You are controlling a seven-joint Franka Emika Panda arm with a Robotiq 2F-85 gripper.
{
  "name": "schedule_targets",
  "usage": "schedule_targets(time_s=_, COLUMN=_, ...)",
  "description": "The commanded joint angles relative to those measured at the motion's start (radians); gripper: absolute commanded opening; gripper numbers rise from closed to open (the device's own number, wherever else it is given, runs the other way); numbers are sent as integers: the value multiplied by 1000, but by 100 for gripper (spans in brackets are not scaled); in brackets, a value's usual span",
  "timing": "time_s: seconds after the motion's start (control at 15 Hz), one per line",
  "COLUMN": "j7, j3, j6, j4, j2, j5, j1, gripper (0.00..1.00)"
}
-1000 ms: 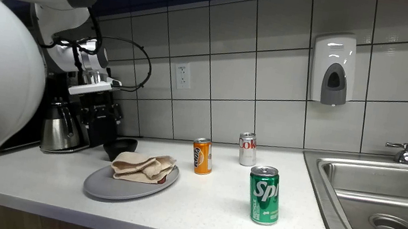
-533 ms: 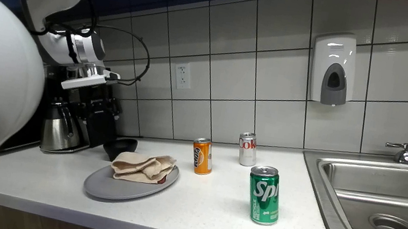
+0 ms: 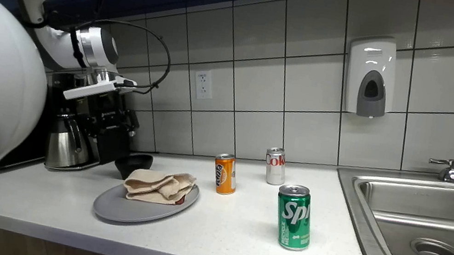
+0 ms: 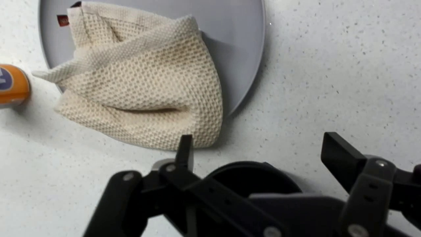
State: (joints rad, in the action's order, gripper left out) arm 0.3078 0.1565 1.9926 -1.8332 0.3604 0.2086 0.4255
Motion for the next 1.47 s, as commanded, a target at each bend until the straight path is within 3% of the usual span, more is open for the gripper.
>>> schedule_targets(time_s=0.0, j7=24, j3=14, j6=37, j4=-144, j2=-96, j5=-20, j1=-42, gripper=100)
schedule_targets(time_s=0.6, j7=11, j3=6, j6=82, j4=-255, j2=-101, j5=-22, j1=-98, gripper=100)
schedule_targets(time_s=1.4, j7=-4, j3=-11, j6=144, j4=-284, j2=-53, j5=-26, j1=-141, gripper=100)
